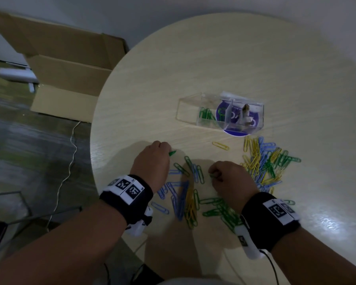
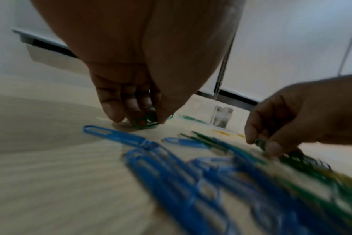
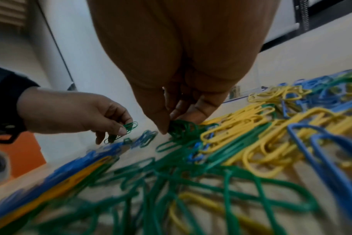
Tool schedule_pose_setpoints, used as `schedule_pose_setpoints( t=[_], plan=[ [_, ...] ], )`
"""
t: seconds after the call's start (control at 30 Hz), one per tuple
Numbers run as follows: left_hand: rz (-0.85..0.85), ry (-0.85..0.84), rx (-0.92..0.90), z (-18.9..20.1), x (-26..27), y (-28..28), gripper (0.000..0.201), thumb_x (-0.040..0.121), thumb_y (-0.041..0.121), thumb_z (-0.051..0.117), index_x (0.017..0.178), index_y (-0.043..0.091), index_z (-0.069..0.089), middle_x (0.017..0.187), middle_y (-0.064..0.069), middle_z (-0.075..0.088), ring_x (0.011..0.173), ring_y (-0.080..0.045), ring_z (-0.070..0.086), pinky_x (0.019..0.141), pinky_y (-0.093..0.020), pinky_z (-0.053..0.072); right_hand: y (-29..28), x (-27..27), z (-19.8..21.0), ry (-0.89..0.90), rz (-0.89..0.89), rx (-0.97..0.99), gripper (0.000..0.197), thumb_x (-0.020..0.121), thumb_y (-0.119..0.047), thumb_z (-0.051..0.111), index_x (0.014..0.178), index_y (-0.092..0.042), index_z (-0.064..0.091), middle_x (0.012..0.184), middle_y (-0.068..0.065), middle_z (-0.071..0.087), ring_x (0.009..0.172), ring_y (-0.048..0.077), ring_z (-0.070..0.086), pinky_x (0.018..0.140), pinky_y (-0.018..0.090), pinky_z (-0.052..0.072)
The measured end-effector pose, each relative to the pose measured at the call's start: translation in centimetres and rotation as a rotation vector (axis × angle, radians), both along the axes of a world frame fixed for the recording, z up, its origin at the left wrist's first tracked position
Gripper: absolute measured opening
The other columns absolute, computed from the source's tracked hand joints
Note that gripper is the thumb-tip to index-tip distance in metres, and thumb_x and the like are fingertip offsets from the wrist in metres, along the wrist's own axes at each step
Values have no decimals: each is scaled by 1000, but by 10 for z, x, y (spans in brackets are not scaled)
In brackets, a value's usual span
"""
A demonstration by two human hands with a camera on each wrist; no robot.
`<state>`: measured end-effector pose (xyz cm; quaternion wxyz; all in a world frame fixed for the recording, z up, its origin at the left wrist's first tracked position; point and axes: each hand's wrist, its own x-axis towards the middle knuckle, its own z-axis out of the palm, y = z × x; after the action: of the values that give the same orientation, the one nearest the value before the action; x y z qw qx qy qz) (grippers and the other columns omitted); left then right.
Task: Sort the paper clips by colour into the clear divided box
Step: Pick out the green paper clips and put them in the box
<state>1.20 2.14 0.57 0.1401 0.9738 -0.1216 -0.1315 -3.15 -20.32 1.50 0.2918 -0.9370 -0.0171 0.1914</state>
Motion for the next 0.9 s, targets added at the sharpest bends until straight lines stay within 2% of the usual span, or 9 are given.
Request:
schedule_pose_setpoints(
  t=[0.17,0.23,0.3,0.37,0.47,0.63,0.7,0.77,0.9],
  plan=[
    [259,81,-300,31,32,-17,16,95,22,54,109,18,60,105,-4,65,87,-23,65,78,-37,52,-17,24,23,-28,-341,256,12,77,-14,73,86,-22,68,77,-6,70,71,8,64,64,18,47],
    [328,77,-459,44,49,-32,9,93,21,59,102,19,62,94,3,66,71,-15,68,67,-22,52,-24,48,35,-81,-430,336,14,75,-17,75,86,-22,68,76,-6,71,69,9,64,66,23,51],
    [386,95,-599,56,67,-52,7,93,17,61,100,18,63,85,10,62,61,-9,67,50,-10,45,-30,76,44,-145,-501,376,16,72,-16,76,85,-21,69,76,-4,72,69,12,65,68,30,54],
    [408,87,-673,59,84,-69,8,92,15,62,99,13,65,85,4,65,62,-12,69,48,-15,48,-31,102,51,-193,-536,391,16,70,-14,75,83,-21,70,76,-2,72,71,16,68,69,36,57],
    [372,28,-638,52,104,-86,16,87,18,66,100,9,70,92,-7,72,77,-23,71,68,-37,59,-30,133,54,-226,-550,374,12,71,-17,74,80,-24,69,70,-5,71,66,16,66,70,38,57],
    [250,-75,-454,50,105,-95,31,94,25,58,121,12,64,118,-7,69,108,-24,63,95,-37,50,-23,151,43,-228,-585,296,9,73,-28,75,77,-26,67,70,-10,68,70,14,66,70,34,57],
    [245,-113,-494,52,98,-88,29,96,23,55,123,17,63,122,-4,66,104,-24,65,92,-39,52,-22,145,41,-194,-525,230,6,75,-31,73,77,-27,69,76,-9,69,74,16,66,72,32,56],
    [246,-149,-548,51,90,-74,24,96,23,54,117,22,64,116,1,66,91,-21,68,83,-40,55,-24,131,44,-201,-505,215,6,79,-30,70,83,-25,72,82,-8,70,79,14,65,73,28,53],
    [108,-128,-358,46,53,-33,19,95,18,54,107,23,69,104,-1,66,88,-20,62,82,-34,51,-29,75,49,-262,-420,166,9,84,-20,65,89,-24,71,84,-10,67,80,8,62,70,16,39]
  ],
)
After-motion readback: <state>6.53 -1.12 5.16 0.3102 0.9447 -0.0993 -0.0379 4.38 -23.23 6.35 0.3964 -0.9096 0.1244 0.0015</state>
